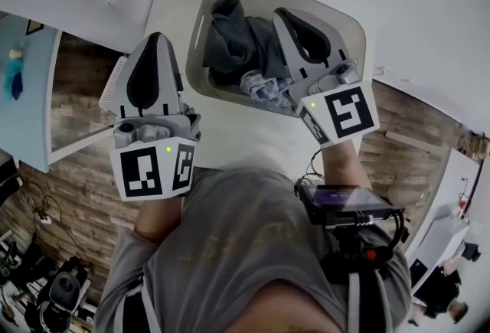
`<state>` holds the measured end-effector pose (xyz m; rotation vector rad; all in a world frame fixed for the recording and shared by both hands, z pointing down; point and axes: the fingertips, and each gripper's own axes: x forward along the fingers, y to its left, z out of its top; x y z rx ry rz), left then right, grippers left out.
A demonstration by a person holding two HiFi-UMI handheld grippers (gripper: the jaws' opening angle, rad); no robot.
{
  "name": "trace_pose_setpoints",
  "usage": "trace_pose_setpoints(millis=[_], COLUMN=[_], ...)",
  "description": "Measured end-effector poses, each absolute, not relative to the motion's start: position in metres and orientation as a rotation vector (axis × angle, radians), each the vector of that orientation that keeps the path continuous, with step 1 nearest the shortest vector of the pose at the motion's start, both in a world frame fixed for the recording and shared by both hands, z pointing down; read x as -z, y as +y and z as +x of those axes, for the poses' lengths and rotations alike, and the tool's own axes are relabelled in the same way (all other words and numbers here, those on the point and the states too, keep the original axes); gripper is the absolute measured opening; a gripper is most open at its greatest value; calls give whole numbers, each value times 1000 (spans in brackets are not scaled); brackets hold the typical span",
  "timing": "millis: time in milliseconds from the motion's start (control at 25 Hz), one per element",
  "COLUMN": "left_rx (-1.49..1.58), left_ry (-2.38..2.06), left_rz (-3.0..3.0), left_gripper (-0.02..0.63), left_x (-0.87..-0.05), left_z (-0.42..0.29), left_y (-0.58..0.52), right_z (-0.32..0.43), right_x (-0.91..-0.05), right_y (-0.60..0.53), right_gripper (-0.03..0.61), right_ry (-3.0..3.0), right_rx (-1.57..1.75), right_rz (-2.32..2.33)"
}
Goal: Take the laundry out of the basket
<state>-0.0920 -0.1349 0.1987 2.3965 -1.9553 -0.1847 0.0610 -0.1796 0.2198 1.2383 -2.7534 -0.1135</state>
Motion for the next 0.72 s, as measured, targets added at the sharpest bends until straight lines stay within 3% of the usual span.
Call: trace_pose_setpoints(millis=[240,600,720], left_rx=[149,156,166], left_ry=[-1960,-1902,-1893], left_rz=[2280,2168,2129], left_gripper=[8,8,8], left_x=[-239,-282,-295], left_z=[-121,-154,-167], left_y=[-162,-185,-189], right_z=[43,4,-3], right_x=[-274,-335,-354], right_y=[-200,-195,-197], right_gripper=[15,262,304], right_ry=[-2670,-2521,-2469], right_rx=[-18,-130,-164], right_rz=[1099,880,837])
